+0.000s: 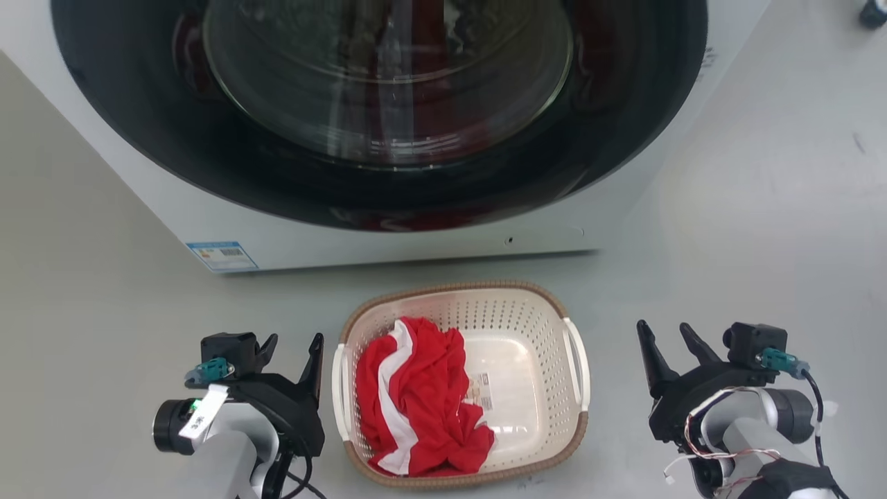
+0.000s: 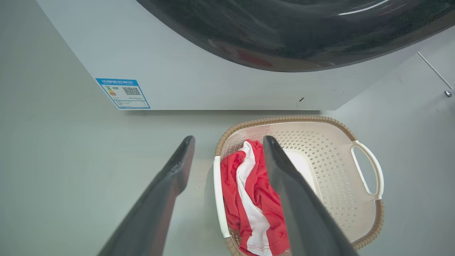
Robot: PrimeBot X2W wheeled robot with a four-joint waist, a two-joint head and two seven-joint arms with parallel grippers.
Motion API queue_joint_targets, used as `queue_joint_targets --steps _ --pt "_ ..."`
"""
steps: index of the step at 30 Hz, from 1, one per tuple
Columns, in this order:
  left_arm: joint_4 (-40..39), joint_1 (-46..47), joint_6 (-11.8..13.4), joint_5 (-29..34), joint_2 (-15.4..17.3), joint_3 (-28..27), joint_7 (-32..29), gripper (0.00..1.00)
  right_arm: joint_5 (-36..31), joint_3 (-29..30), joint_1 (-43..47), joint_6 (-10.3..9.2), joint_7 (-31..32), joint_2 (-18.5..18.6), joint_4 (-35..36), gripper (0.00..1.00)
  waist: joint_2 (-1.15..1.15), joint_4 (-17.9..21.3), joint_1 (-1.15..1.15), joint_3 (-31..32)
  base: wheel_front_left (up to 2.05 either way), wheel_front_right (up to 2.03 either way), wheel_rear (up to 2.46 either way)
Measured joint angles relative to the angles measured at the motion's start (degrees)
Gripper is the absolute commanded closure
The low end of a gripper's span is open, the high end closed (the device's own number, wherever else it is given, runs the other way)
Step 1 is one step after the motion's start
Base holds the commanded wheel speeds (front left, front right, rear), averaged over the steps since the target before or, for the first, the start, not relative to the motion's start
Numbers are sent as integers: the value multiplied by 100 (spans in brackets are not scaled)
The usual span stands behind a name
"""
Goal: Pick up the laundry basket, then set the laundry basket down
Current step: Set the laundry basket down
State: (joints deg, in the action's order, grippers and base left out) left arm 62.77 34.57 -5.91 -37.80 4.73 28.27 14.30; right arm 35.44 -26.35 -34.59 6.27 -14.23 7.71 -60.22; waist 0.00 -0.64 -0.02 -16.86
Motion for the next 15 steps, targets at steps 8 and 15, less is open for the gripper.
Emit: queue_joint_targets --steps 8,15 --pt "-706 -583 324 226 258 -198 0 0 -149 209 528 -333 0 83 813 0 0 -33 1 637 0 0 0" --pt "-1858 -1246 687 548 466 -361 0 0 -497 397 1150 -652 -4 249 1959 0 -1 -15 1 1187 0 0 0"
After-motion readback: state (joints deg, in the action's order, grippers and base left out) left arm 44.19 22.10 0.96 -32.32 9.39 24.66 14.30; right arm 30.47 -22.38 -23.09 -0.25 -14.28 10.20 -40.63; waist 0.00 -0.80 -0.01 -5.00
